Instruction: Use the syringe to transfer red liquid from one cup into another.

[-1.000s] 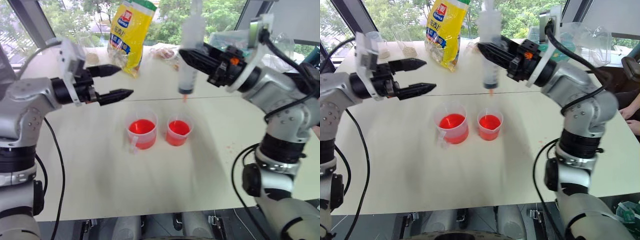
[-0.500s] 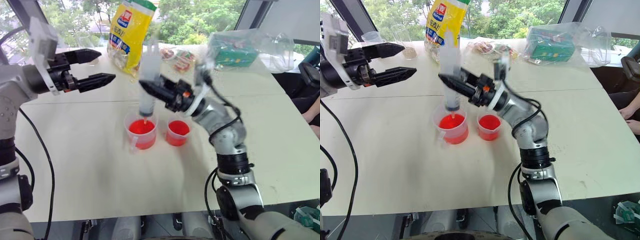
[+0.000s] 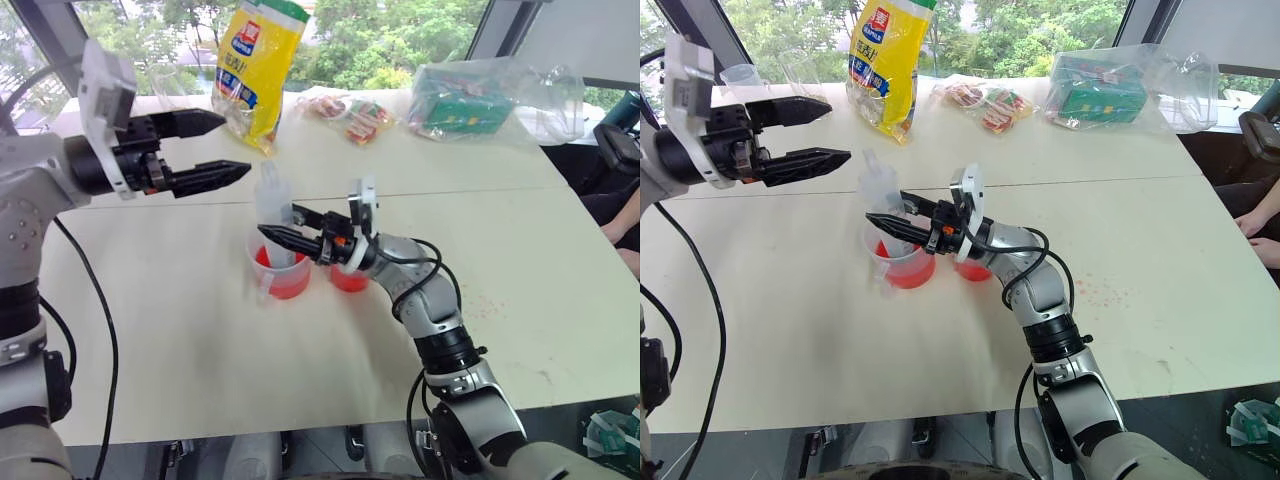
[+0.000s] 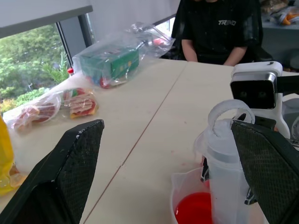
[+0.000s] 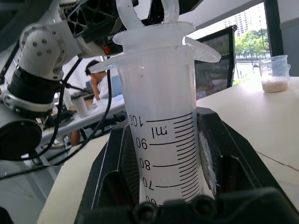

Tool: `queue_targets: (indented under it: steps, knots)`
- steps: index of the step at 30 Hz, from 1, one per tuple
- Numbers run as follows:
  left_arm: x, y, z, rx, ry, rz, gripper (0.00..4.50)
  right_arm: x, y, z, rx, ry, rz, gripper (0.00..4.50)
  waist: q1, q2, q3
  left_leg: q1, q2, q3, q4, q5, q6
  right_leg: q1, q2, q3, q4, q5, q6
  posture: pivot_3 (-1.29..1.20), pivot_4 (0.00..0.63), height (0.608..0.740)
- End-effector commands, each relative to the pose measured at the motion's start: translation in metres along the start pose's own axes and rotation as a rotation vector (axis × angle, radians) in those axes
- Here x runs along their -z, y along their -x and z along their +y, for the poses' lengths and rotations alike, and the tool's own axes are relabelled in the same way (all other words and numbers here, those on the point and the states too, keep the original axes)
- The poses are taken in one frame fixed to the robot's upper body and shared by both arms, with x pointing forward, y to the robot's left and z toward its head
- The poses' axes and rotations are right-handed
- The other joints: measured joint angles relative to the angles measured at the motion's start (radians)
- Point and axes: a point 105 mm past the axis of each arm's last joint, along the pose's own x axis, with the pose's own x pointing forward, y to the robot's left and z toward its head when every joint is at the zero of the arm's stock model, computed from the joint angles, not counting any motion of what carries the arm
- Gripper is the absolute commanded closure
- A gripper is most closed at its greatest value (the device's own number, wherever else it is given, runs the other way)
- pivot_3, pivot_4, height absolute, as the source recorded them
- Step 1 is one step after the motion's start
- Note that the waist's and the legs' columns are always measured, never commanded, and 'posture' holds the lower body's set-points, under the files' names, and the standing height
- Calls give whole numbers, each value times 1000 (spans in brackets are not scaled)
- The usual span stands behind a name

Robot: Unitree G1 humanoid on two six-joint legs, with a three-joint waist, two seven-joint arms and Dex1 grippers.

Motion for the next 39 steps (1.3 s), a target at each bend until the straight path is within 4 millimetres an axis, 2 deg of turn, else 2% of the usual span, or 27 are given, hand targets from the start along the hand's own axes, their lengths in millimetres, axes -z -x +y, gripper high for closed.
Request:
queue_targets:
  steps: [1, 13, 21, 32, 38, 39]
  knots:
    - [-6, 0, -7, 24, -34, -5, 0, -4, -2, 4, -20, 35, -9, 3157, 0, 0, 0, 0, 0, 0, 0, 0, 0, 0, 0, 0, 0, 0, 0, 0, 150, 740]
    - [5, -12, -20, 71, -36, 34, 0, 1, 0, 4, -27, 46, 28, 3157, 1, 0, 0, 1, 0, 0, 0, 1, -1, 1, 0, 0, 0, 0, 0, 0, 150, 740]
    - [18, -11, -16, 50, -52, 73, 0, 1, 0, 2, -24, 46, 31, 3157, 0, -1, 0, 1, 0, 0, 0, 1, -1, 1, 0, 0, 0, 0, 0, 0, 150, 740]
    - [23, -35, -19, 66, -28, 9, 0, 2, -2, 4, -45, 61, 52, 3157, 1, -1, -1, 1, 0, -1, 0, 1, -2, 2, 1, 0, 0, 0, 0, 0, 150, 740]
    - [31, -39, -26, 90, -7, 19, 0, 2, -3, 3, -46, 64, 59, 3157, 1, -1, -1, 2, 0, -1, 0, 1, -2, 3, 1, 0, 0, 0, 0, 0, 150, 740]
    - [32, -40, -28, 95, 0, 20, 262, 2, -3, 3, -46, 65, 60, 3157, 1, -1, -1, 2, 0, -1, 0, 1, -2, 3, 1, 0, 0, 0, 0, 0, 150, 740]
